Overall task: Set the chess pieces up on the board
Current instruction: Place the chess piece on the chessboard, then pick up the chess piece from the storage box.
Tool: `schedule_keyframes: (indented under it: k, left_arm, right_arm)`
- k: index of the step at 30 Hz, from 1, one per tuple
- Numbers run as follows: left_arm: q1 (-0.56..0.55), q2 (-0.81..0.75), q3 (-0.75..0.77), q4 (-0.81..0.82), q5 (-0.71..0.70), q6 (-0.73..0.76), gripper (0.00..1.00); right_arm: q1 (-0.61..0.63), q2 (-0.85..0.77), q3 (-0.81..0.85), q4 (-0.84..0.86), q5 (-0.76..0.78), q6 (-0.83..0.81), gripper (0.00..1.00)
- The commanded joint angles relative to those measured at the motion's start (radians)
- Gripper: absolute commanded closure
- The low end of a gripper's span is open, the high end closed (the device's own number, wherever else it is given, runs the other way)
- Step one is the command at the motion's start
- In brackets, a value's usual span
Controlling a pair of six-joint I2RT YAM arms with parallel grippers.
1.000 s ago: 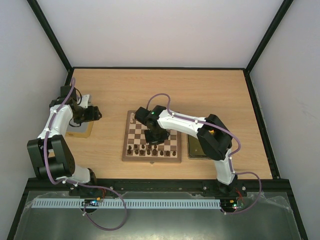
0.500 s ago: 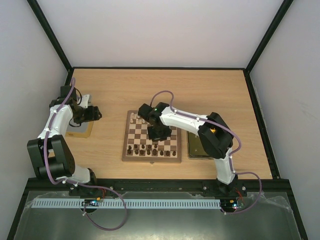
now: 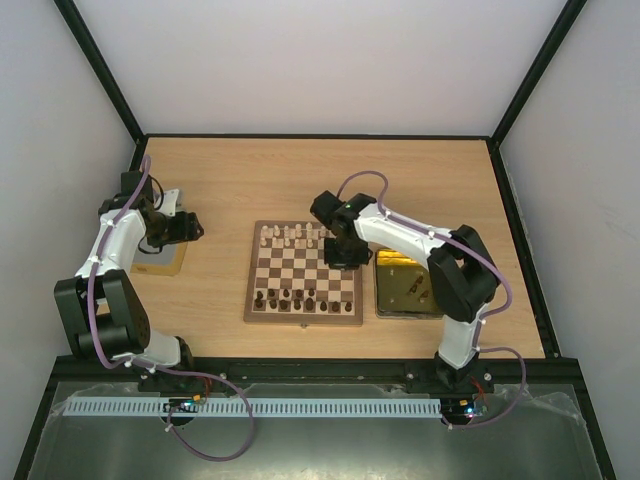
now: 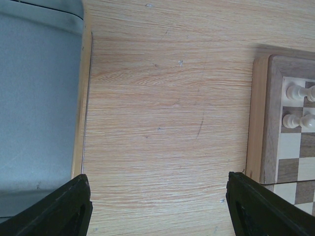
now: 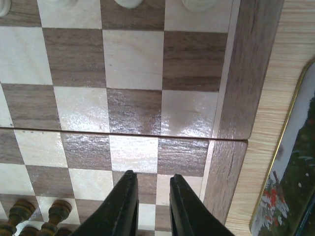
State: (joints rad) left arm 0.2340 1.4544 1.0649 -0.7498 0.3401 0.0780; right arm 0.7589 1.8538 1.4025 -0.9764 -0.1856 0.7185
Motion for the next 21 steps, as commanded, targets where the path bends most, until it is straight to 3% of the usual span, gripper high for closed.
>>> schedule_keyframes:
  k: [1, 5, 12, 21]
  left_arm:
    - [-0.005, 0.007, -0.004, -0.006, 0.009, -0.001, 0.25]
    - [-0.007, 0.014, -0.003, -0.008, 0.004, -0.002, 0.25]
    - [-0.009, 0.012, -0.004, -0.005, 0.004, -0.003, 0.25]
    - [-0.015, 0.020, -0.003, -0.006, 0.014, 0.000, 0.25]
  right_arm:
    - [0.006, -0.042, -0.045, 0.023, -0.023, -0.027, 0.84]
    - [0.014, -0.031, -0.033, 0.019, -0.026, -0.034, 0.90]
    - [-0.011, -0.157, -0.111, -0.035, 0.089, 0.025, 0.87]
    - [-0.255, -0.377, -0.296, -0.048, 0.102, 0.061, 0.79]
